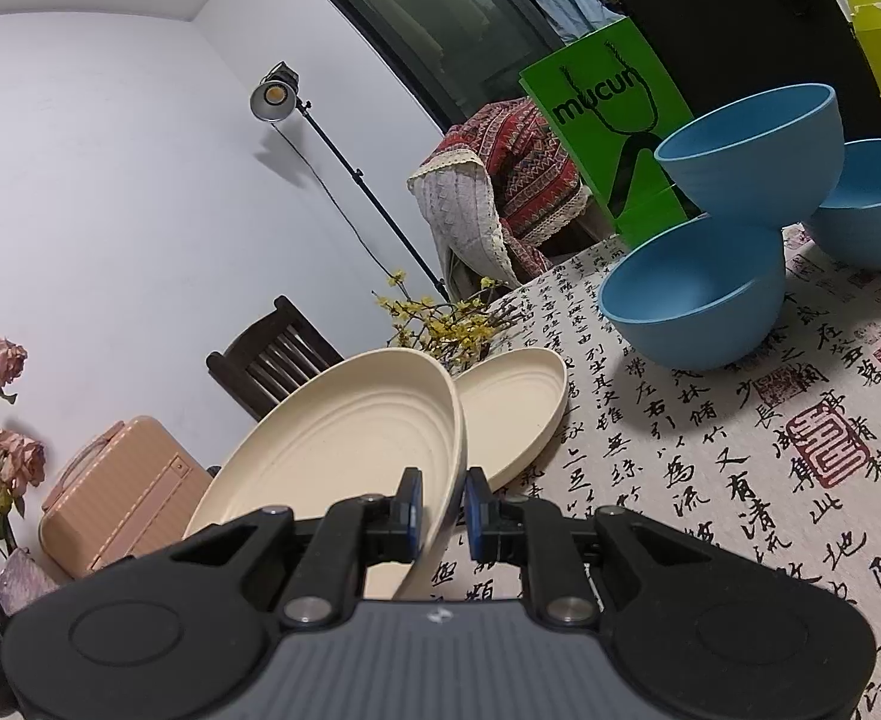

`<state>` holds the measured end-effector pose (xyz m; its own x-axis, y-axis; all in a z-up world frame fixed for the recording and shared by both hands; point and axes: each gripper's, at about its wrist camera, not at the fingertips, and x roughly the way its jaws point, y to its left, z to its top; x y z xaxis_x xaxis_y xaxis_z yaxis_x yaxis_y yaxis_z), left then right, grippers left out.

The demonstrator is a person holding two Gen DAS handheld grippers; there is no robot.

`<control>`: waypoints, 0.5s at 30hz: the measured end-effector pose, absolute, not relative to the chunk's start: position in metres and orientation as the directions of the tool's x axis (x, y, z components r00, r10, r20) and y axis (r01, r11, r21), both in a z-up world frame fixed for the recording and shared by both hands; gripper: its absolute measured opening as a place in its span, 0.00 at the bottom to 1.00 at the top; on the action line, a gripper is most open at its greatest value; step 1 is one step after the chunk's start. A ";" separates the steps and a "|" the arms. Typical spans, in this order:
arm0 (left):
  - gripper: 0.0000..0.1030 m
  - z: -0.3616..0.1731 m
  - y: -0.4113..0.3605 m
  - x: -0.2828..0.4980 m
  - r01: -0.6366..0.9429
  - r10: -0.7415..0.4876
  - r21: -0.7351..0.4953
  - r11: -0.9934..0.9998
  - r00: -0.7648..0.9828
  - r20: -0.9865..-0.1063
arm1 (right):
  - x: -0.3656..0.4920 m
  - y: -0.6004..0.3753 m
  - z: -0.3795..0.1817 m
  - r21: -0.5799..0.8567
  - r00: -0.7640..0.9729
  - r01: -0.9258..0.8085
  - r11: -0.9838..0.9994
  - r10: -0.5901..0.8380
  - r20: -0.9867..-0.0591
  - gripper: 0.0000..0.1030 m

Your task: Organize plates and bowls

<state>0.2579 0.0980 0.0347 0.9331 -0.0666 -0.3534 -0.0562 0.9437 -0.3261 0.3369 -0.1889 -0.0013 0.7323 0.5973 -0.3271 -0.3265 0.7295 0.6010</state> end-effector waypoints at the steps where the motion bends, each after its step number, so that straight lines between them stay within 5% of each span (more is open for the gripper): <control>1: 0.22 0.035 0.098 0.257 -0.053 -0.069 -0.325 0.944 0.933 -0.353 | 0.337 -0.189 -0.001 0.601 0.733 -0.327 0.730 0.597 -0.326 0.14; 15: 0.22 0.030 0.089 0.253 -0.029 -0.100 -0.335 0.942 0.927 -0.361 | 0.325 -0.201 -0.002 0.605 0.745 -0.317 0.731 0.587 -0.319 0.14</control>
